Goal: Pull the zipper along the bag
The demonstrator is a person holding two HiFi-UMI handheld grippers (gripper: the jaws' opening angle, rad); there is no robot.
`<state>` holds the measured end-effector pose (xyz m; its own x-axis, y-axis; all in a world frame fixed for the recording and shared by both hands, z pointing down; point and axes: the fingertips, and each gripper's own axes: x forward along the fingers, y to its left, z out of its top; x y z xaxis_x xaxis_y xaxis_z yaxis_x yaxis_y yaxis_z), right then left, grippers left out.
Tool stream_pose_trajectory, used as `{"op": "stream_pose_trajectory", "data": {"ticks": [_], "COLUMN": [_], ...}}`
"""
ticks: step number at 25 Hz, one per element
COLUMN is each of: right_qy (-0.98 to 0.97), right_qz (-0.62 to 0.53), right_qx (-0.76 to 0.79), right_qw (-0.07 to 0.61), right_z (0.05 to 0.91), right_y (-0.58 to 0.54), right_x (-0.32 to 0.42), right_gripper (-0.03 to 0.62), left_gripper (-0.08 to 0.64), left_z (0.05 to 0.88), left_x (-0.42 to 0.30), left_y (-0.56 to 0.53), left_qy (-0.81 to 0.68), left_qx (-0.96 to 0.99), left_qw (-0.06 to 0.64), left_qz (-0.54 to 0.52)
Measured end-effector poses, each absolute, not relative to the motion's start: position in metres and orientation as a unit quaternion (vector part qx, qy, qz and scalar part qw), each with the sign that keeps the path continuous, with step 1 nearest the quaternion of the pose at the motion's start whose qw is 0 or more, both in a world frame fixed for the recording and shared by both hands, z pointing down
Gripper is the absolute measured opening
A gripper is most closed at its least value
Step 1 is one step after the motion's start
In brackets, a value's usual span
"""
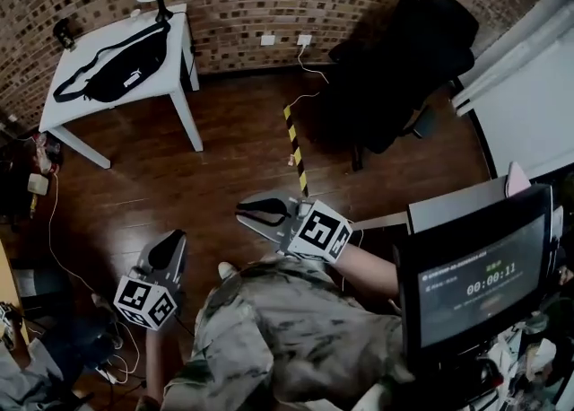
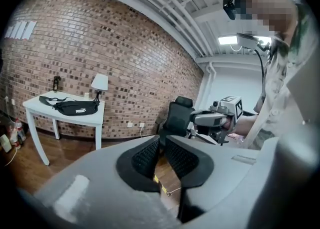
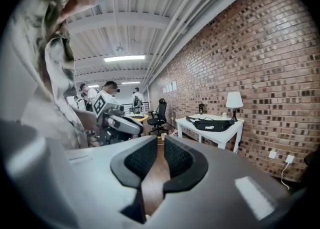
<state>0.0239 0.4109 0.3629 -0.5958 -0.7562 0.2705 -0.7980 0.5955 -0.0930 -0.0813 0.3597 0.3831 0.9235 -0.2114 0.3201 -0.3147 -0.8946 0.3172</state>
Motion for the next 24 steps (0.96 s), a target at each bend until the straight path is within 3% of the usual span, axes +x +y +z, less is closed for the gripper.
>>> {"op": "stream_pose_trajectory", "data": {"ticks": [14, 24], "right_qy": [-0.903, -0.909], "right_qz": [0.100, 0.109], "right_qx": [0.405, 0.389], "right_qw": [0.100, 0.101], "right_z": [0.363, 0.389], "right_y": [0.465, 0.419], "right_x": [0.124, 0.133], "right_gripper": [0.043, 0.038], "left_gripper": [0.040, 0.040], "left_z": [0.373, 0.397], "left_x": [0.030, 0.015], "left_y": [0.413, 0.371], "left_qy": [-0.162, -0.196], "left_qx": [0.960, 0.950], "left_qw": [0.182, 0.193], "left_qz": [0.140, 0.149]}}
